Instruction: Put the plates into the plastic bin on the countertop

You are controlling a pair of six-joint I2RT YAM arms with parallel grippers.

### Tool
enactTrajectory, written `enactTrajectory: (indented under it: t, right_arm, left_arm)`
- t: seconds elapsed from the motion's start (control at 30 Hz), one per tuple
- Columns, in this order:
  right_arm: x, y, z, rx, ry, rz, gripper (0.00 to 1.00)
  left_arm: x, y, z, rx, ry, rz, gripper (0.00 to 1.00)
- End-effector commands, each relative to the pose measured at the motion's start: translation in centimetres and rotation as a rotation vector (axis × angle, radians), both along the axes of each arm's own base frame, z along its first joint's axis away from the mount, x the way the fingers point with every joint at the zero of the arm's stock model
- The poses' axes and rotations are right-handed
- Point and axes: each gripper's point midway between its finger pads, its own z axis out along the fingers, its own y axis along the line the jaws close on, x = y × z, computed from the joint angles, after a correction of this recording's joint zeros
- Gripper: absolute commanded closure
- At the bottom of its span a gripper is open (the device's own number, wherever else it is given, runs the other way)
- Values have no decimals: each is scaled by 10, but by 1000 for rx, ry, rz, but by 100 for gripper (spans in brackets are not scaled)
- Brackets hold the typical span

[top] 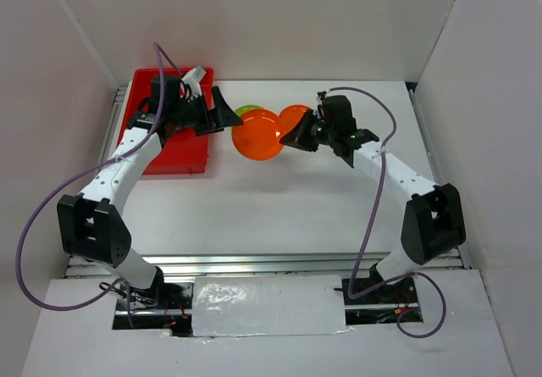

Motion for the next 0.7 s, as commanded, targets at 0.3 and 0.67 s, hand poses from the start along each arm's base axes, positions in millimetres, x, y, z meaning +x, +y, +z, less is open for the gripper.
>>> enactTrajectory:
  t: [0.3, 0.67]
  right_arm:
    - [-39, 60, 69, 99, -166, 156, 97]
    - [10, -21, 3, 40, -32, -73, 0]
  left_arm:
    - [9, 3, -36, 69, 79, 48, 80]
    - [62, 228, -41, 216, 153, 878, 100]
